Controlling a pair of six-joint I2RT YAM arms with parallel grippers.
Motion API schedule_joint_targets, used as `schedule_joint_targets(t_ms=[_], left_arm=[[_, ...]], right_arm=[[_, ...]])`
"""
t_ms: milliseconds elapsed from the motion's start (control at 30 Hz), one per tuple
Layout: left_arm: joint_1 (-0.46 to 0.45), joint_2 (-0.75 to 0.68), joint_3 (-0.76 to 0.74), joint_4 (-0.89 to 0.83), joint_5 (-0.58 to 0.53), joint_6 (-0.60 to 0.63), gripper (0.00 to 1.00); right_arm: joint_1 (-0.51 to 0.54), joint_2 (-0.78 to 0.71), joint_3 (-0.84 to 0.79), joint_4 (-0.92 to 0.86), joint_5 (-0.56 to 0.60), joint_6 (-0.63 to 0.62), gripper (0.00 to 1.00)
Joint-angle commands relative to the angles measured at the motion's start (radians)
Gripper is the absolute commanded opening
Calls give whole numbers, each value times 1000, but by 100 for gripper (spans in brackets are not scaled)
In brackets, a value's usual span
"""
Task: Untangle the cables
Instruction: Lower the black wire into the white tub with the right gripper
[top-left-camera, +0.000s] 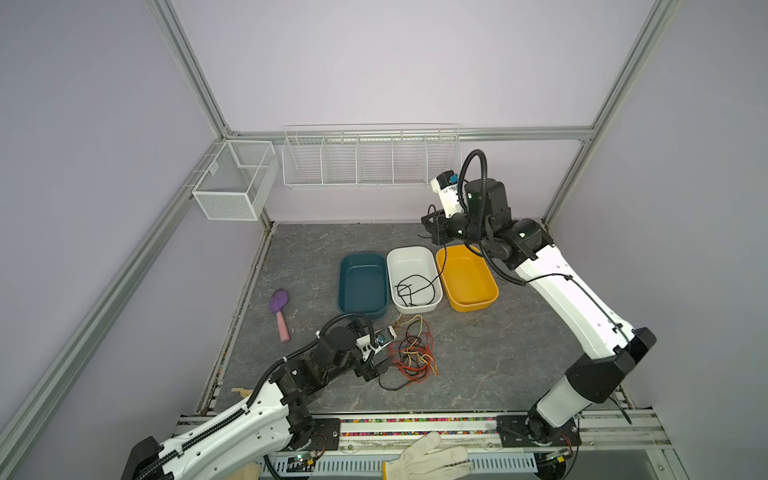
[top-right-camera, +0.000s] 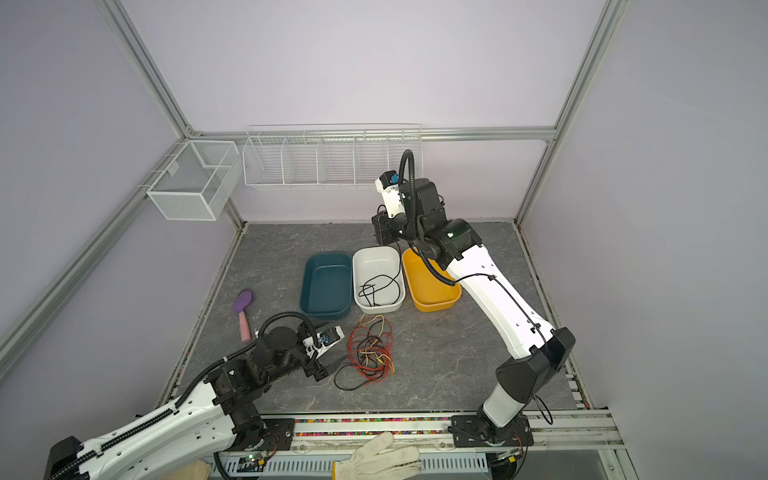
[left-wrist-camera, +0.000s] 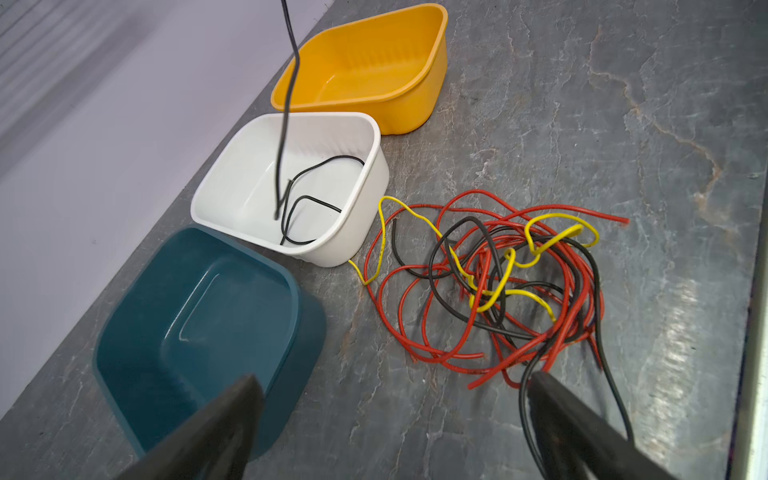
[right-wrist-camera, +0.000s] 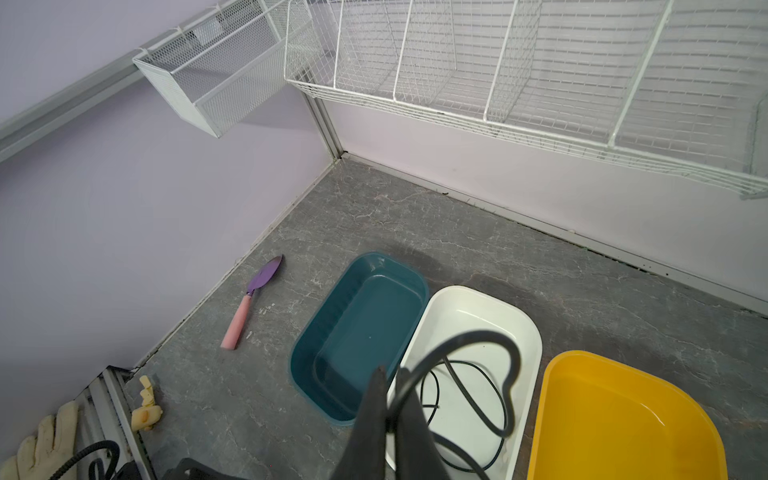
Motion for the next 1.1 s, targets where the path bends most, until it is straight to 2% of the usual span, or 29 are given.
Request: schedule_joint_targets(t_ms=[0, 433, 667, 1067], left_arm=[[-7, -17, -9, 42, -24, 49, 100], [-16, -1, -3, 22, -21, 46, 99], [-17, 11, 5, 11, -21, 42, 99], [-18, 10, 4, 12, -20, 34, 99]], right_arm=[[-10, -11, -63, 134, -49, 8, 7], [-15, 38, -302, 286, -57, 37, 7], [-15, 109, -359, 333, -137, 71, 7], [-16, 234, -389, 332, -154, 121, 7]])
